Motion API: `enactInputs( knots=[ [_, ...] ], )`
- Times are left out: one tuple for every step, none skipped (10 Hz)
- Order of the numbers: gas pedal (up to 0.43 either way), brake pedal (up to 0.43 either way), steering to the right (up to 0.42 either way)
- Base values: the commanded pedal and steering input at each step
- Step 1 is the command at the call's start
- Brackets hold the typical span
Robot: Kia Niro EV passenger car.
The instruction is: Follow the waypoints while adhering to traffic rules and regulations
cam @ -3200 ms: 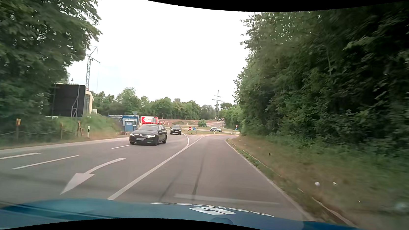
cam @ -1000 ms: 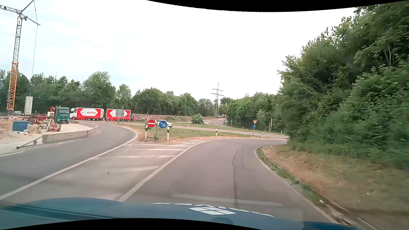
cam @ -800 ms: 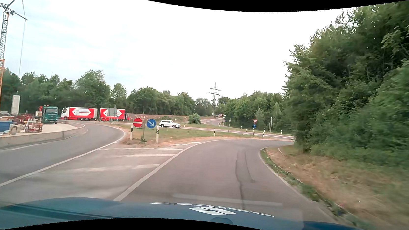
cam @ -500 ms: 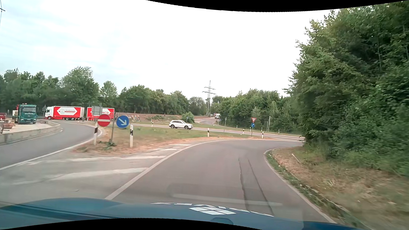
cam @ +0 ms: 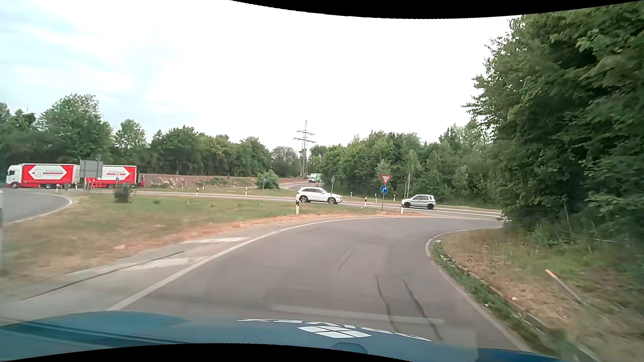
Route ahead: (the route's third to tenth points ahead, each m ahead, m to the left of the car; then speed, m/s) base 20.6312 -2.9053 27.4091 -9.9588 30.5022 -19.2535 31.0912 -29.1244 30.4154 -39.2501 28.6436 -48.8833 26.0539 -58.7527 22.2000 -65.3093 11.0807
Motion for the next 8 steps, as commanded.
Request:
enactInputs(
  knots=[
    [0.0, 0.25, 0.098],
    [0.0, 0.256, 0.104],
    [0.0, 0.262, 0.106],
    [0.0, 0.262, 0.107],
    [0.0, 0.262, 0.103],
    [0.0, 0.262, 0.095],
    [0.0, 0.262, 0.095],
    [0.0, 0.262, 0.095]
  ],
)
